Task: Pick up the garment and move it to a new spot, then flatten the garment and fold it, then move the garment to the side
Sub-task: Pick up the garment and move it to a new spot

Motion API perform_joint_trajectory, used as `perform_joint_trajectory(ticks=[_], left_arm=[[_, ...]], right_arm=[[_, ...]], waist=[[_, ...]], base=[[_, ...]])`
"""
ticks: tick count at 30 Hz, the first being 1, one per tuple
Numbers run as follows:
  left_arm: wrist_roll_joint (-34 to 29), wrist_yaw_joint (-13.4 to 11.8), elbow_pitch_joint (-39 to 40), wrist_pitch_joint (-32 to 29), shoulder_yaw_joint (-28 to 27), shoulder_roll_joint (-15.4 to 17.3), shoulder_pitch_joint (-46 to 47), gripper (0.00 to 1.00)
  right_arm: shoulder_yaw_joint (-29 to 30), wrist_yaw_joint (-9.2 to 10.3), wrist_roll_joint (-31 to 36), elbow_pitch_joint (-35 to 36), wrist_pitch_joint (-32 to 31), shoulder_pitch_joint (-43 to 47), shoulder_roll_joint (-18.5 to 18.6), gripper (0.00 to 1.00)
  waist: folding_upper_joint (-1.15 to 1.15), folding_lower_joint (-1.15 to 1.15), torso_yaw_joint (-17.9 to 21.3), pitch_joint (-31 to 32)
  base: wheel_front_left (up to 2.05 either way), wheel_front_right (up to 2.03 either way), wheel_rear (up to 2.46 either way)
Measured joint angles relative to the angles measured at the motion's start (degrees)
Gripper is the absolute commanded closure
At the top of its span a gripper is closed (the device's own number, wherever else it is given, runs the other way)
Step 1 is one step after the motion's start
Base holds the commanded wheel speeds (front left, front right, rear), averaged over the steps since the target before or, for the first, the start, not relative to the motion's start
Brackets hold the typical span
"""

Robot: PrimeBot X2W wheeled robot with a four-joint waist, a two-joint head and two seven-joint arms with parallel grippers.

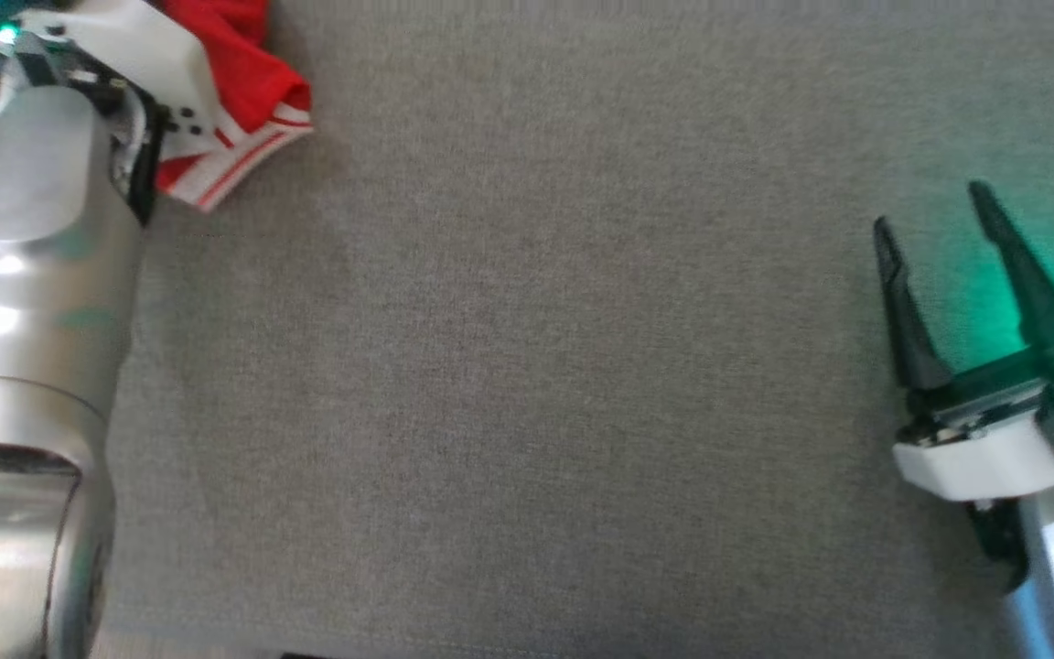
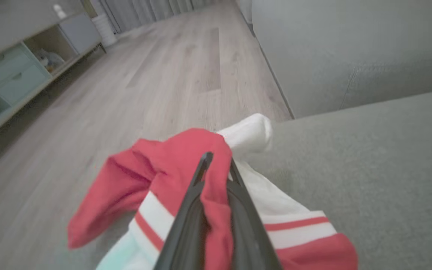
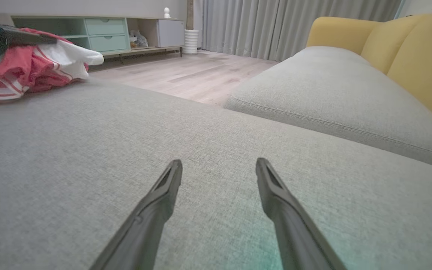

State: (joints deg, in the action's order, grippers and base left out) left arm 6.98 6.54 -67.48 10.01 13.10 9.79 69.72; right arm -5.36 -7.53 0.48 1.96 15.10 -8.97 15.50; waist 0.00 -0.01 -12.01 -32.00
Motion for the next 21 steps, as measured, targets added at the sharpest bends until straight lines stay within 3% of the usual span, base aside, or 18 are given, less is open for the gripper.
perform_joint_trajectory(ticks=[7,10,15,21], left_arm=[[-0.65,0.62,6.09,2.76,4.16,0.47,2.14,1.0],[-0.3,0.88,10.54,2.72,9.06,-0.58,2.35,1.0],[8.91,1.04,22.36,-0.83,19.46,-1.72,-1.79,1.0],[17.22,1.04,36.26,-7.5,26.06,2.89,-9.63,1.0]], right_arm=[[-0.36,-0.01,-1.56,-2.22,-0.05,2.79,-5.17,0.0],[-0.33,0.0,-2.01,-2.78,-0.05,5.52,-7.09,0.0],[0.9,0.0,-2.61,-2.93,-0.07,11.22,-9.68,0.0],[1.33,0.0,-3.0,-2.53,-0.07,14.66,-10.87,0.0]], waist=[[0.0,0.01,2.49,9.41],[0.0,0.02,4.13,13.93],[0.01,0.03,8.33,20.8],[0.0,0.03,16.53,25.14]], base=[[0.0,0.0,0.0],[0.0,0.0,0.0],[0.0,0.0,0.0],[0.0,0.0,0.0]])
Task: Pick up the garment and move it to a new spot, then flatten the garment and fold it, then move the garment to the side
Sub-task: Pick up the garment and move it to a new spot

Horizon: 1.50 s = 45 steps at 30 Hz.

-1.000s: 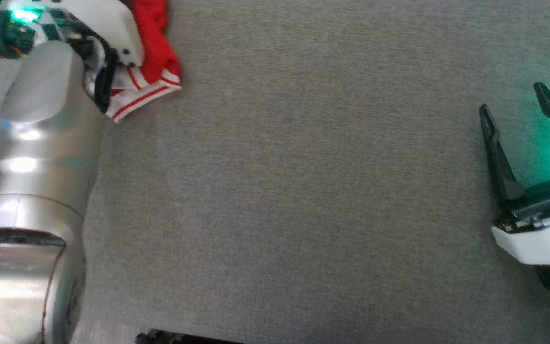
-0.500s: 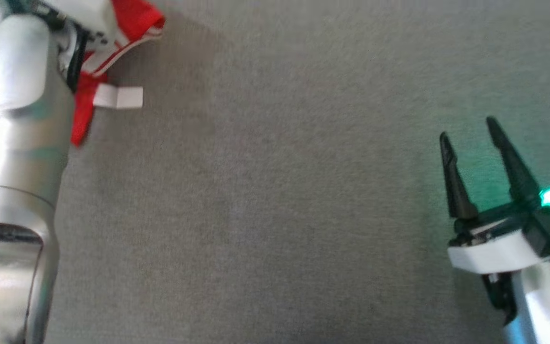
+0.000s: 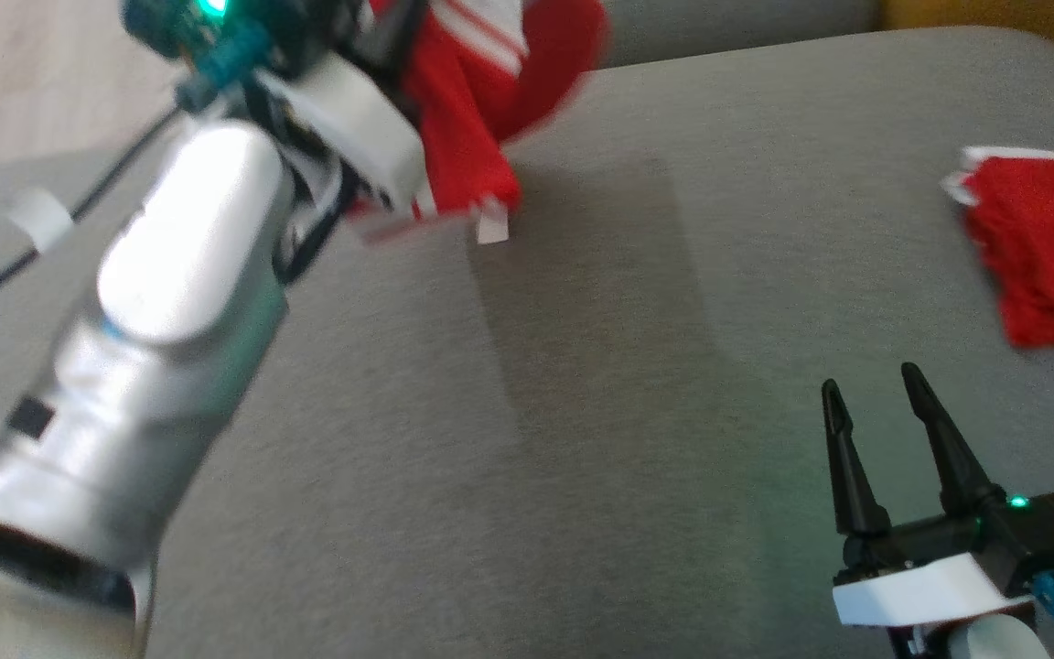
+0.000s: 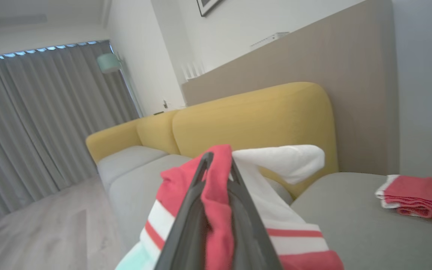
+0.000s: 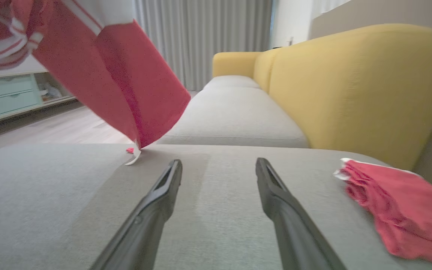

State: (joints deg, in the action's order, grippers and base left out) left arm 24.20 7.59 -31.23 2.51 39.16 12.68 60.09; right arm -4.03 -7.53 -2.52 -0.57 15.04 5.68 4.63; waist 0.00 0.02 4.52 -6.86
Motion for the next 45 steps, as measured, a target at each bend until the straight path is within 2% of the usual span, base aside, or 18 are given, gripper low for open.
perform_joint_trajectory(ticks=[5,10,11,12,15,18,21,24,29,37,41,45], left_arm=[[1.14,-0.26,4.32,-2.4,3.04,0.71,-8.2,1.0],[0.07,-3.52,0.9,1.25,5.58,-0.4,-15.19,1.0],[-0.03,-3.91,-0.54,2.65,5.73,-1.02,-16.34,0.19],[-0.05,-4.49,-1.99,4.54,5.81,-1.79,-17.55,0.0],[-2.05,-6.93,-5.89,9.87,7.28,-3.0,-21.02,0.0],[-3.27,-10.82,-5.9,11.78,6.24,-4.43,-24.88,0.0],[-5.08,-14.77,3.01,11.95,2.14,-6.14,-31.05,0.0],[-6.91,-17.56,10.35,12.12,-1.72,-6.89,-39.84,0.0],[-9.83,-20.95,18.86,12.12,-7.7,-7.02,-56.14,0.0],[-13.67,-22.56,29.22,12.12,-14.91,-7.33,-67.58,0.0],[-14.7,-23.08,29.93,12.11,-17.42,-7.79,-72.58,0.0],[-15.78,-23.27,30.75,12.12,-19.11,-7.95,-73.55,0.0]], right_arm=[[-0.35,0.0,-0.02,0.64,0.0,-0.08,-0.56,0.0],[-1.54,0.0,-0.59,0.75,0.0,-0.3,-1.25,0.0],[-1.78,0.0,-0.59,0.73,0.0,-0.3,-1.34,0.0],[-2.13,0.0,-0.59,0.67,0.0,-0.35,-1.46,0.0],[-3.04,0.0,-0.59,0.31,0.0,-0.66,-1.98,0.0],[-2.71,-0.01,-0.63,-0.48,-0.01,-0.63,-2.07,0.0],[-2.03,0.0,-1.46,-1.19,-0.01,-0.12,-2.07,0.0],[-0.98,0.0,-1.97,-1.91,-0.01,0.85,-2.07,0.0],[1.11,0.0,-2.36,-2.63,-0.01,5.59,-2.07,0.0],[2.42,0.0,-2.45,-3.19,-0.24,7.21,-2.12,0.0],[2.65,0.0,-2.54,-4.0,-0.25,8.99,-2.16,0.0],[2.81,-0.01,-2.88,-4.54,-0.25,9.71,-2.19,0.0]], waist=[[0.0,-0.01,6.96,1.31],[0.0,-0.01,12.35,-0.01],[0.0,-0.01,12.95,-0.72],[0.0,-0.02,13.44,-1.54],[0.0,-0.04,14.55,-3.39],[0.0,-0.04,14.53,-3.51],[0.0,-0.03,13.62,-2.26],[0.0,-0.02,12.07,0.15],[0.0,0.0,6.91,4.57],[0.0,-0.01,-1.84,9.66],[0.0,0.0,-4.78,12.0],[0.0,-0.01,-6.77,13.61]], base=[[0.0,0.0,0.0],[0.0,0.0,0.0],[0.0,0.0,0.0],[0.0,0.0,0.0],[0.0,0.0,0.0],[0.0,0.0,0.0],[0.0,0.0,0.0],[0.0,0.0,0.0],[0.0,0.0,0.0],[0.0,0.0,0.0],[0.0,0.0,0.0],[0.0,0.0,0.0]])
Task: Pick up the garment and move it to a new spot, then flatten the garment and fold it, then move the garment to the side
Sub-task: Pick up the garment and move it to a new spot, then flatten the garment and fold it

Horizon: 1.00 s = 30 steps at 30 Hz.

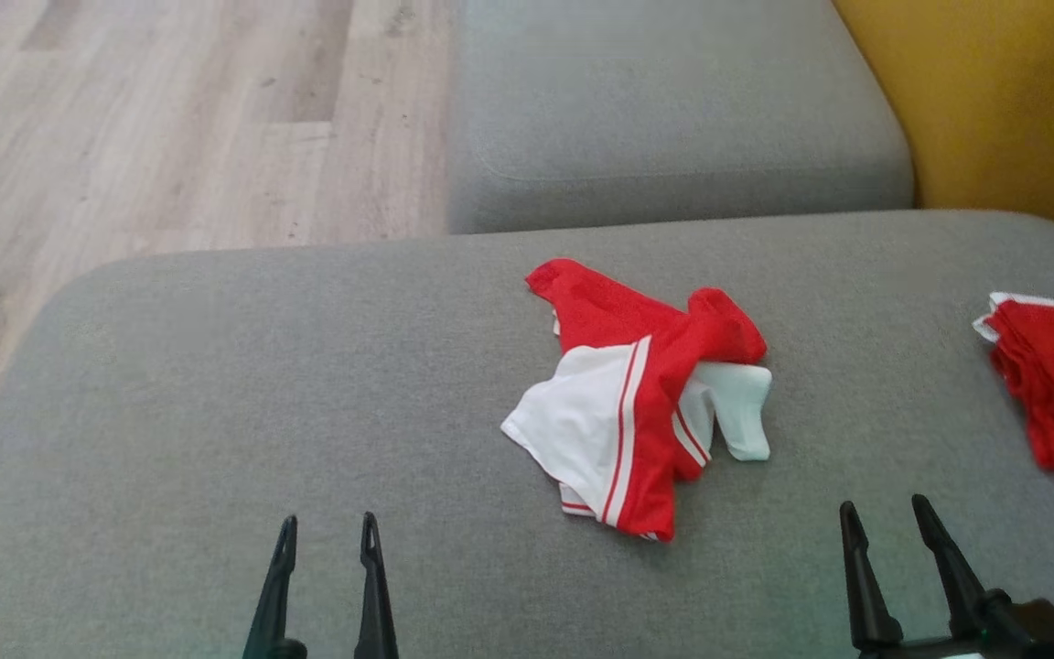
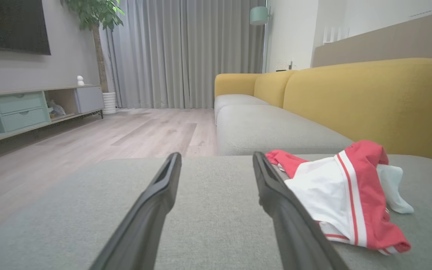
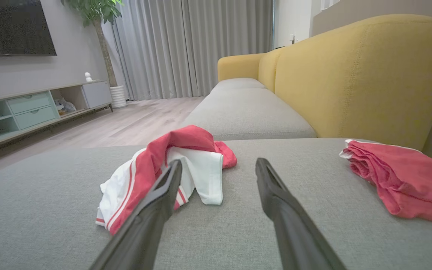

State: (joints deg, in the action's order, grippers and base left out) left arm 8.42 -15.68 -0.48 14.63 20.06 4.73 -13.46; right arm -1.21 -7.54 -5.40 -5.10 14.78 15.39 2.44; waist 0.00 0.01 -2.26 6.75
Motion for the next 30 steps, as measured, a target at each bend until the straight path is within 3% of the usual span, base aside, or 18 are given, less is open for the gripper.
perform_joint_trajectory(ticks=[30], left_arm=[[-3.46,3.11,-0.98,0.0,-1.57,-0.91,-0.05,0.0]], right_arm=[[-0.03,0.01,-0.66,-0.75,0.0,0.4,-0.05,0.0]], waist=[[0.0,-0.01,-0.77,0.31]], base=[[0.0,0.0,0.0]])
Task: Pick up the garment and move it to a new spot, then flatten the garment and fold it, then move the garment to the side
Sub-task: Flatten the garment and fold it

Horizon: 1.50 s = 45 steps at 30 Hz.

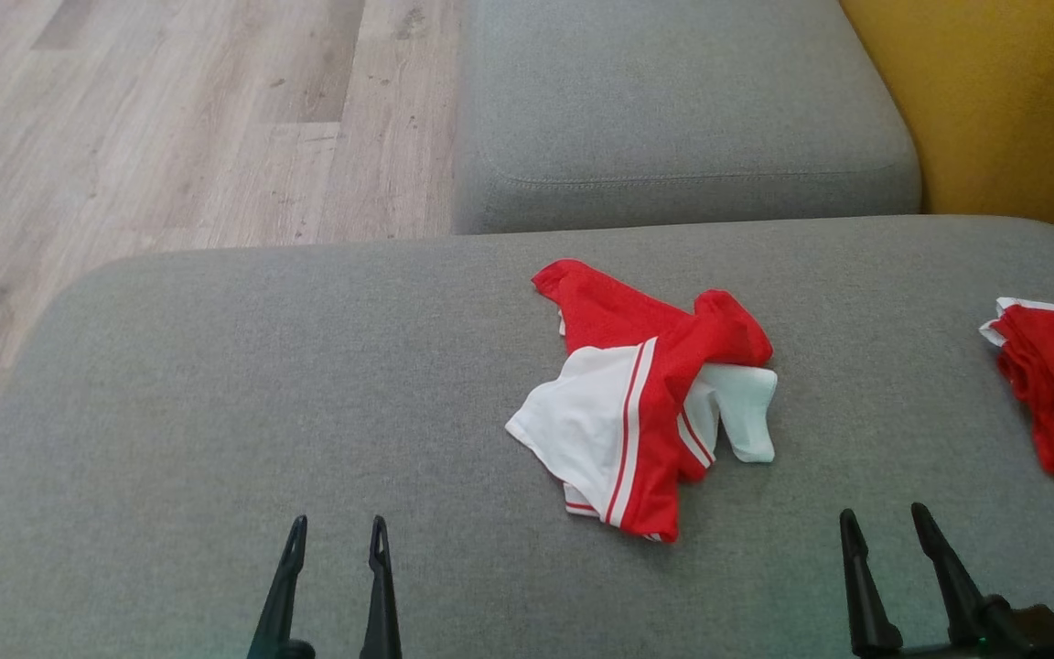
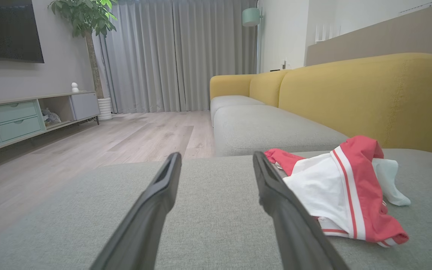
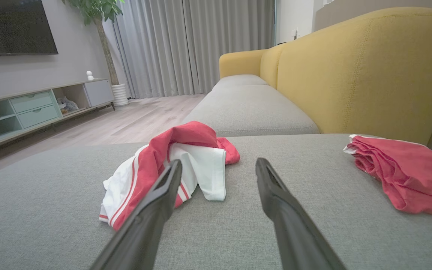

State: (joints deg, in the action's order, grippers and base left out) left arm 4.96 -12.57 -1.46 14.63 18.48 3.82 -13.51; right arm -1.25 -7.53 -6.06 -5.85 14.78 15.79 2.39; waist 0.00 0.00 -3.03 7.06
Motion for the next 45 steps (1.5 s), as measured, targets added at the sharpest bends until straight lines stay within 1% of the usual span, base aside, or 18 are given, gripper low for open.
perform_joint_trajectory(ticks=[4,6,9,12,14,16,19,26,29,36,37,42,45], left_arm=[[-0.24,0.1,-0.34,0.0,0.01,-0.02,0.0,0.0],[-0.23,1.1,-1.01,0.0,0.24,-0.02,0.02,0.0],[-0.24,3.19,-4.46,0.0,1.85,-0.03,0.07,0.0],[0.54,6.1,-8.26,-0.01,4.03,-0.03,1.13,0.0],[1.15,8.15,-11.84,-0.01,5.99,-0.03,3.84,0.0],[2.63,9.66,-14.85,-0.01,8.14,-0.07,6.06,0.0],[6.55,10.66,-18.48,-0.01,10.88,-0.27,8.73,0.0],[19.05,13.68,-25.02,-2.5,18.13,-0.4,16.39,0.0],[26.18,14.07,-26.58,-3.49,20.97,-0.59,19.3,0.0],[38.17,13.54,-30.65,-4.79,26.36,-0.64,27.04,0.0],[38.17,13.54,-30.65,-4.79,26.36,-0.64,27.04,0.0],[44.61,12.98,-33.82,-5.02,28.52,-0.78,29.08,0.0],[46.6,12.56,-35.38,-3.98,29.66,-0.79,30.39,0.0]], right_arm=[[-0.01,0.0,0.0,0.11,0.0,0.0,0.0,0.0],[-0.05,0.0,0.0,0.29,0.0,0.0,0.0,0.0],[-0.32,0.0,0.01,0.45,0.0,-0.02,0.0,0.0],[-0.8,0.0,0.29,0.47,0.0,-0.08,0.0,0.0],[-1.36,0.0,0.94,0.47,0.0,-0.14,-0.01,0.0],[-1.8,0.0,1.74,0.54,0.0,-0.52,-0.02,0.0],[-2.44,0.0,2.75,0.75,0.0,-1.83,-0.01,0.0],[-3.05,-0.01,3.8,1.35,0.0,-3.15,-0.01,0.0],[-3.33,0.0,4.23,1.41,0.0,-3.49,0.0,0.0],[-3.82,0.0,4.63,1.79,0.0,-5.34,0.19,0.0],[-3.82,0.0,4.63,1.79,0.0,-5.34,0.19,0.0],[-3.97,0.0,4.64,2.05,0.0,-6.55,0.3,0.0],[-4.0,0.0,4.64,2.05,0.0,-6.62,0.31,0.0]], waist=[[0.0,0.0,-0.02,-0.18],[0.0,0.0,0.03,-0.37],[0.0,0.0,0.25,-0.87],[0.0,0.0,0.67,-1.73],[0.0,0.0,1.18,-2.37],[0.0,0.0,1.92,-3.04],[0.0,0.0,3.56,-4.16],[0.0,0.0,8.1,-7.03],[0.0,-0.01,9.72,-8.56],[0.0,-0.01,13.44,-11.45],[0.0,-0.01,13.44,-11.45],[0.0,0.0,15.76,-12.49],[0.0,0.0,16.82,-12.8]], base=[[0.0,0.0,0.0],[0.0,0.0,0.0],[0.0,0.0,0.0],[0.0,0.0,0.0],[0.0,0.0,0.0],[0.0,0.0,0.0],[0.0,0.0,0.0],[0.0,0.0,0.0],[0.0,0.0,0.0],[0.0,0.0,0.0],[0.0,0.0,0.0],[0.0,0.0,0.0],[0.0,0.0,0.0]])
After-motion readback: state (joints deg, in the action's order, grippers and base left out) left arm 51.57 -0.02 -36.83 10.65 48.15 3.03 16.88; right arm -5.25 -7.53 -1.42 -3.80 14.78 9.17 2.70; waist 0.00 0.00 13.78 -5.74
